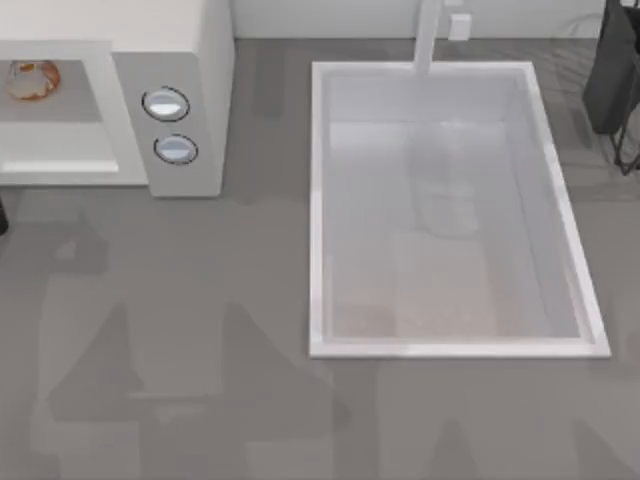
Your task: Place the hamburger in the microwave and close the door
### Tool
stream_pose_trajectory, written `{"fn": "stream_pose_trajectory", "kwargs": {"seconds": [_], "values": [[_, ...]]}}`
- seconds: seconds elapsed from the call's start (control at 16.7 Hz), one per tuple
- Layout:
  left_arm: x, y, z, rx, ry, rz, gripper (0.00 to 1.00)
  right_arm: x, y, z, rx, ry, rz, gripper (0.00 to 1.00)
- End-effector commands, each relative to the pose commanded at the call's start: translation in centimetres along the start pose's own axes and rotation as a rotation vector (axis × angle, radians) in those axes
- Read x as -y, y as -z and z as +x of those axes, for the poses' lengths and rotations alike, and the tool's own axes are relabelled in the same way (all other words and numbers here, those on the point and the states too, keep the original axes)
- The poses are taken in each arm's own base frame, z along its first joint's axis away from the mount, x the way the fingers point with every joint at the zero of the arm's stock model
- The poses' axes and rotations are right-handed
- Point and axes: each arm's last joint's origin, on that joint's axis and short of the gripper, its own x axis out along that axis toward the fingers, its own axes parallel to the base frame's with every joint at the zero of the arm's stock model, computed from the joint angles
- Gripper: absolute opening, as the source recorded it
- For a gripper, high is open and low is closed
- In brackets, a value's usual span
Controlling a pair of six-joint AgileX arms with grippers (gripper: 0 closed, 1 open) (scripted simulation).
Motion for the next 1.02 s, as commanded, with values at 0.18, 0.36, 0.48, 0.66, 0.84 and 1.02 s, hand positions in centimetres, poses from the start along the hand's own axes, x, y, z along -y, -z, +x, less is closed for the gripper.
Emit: {"fn": "stream_pose_trajectory", "kwargs": {"seconds": [0.18,0.36,0.48,0.66,0.84,1.02], "values": [[1.2,0.6,-3.4,0.062,-0.009,0.004,1.00,0.0,0.0,0.0,0.000,0.000,0.000,1.00],[2.2,2.1,-6.3,0.124,-0.014,0.002,1.00,0.0,0.0,0.0,0.000,0.000,0.000,1.00],[2.7,3.3,-7.6,0.163,-0.014,-0.002,1.00,0.0,0.0,0.0,0.000,0.000,0.000,1.00],[3.2,5.2,-8.8,0.209,-0.008,-0.011,1.00,0.0,0.0,0.0,0.000,0.000,0.000,1.00],[3.5,6.5,-9.1,0.237,-0.001,-0.018,1.00,0.0,0.0,0.0,0.000,0.000,0.000,1.00],[3.6,6.9,-9.2,0.244,0.002,-0.021,1.00,0.0,0.0,0.0,0.000,0.000,0.000,1.00]]}}
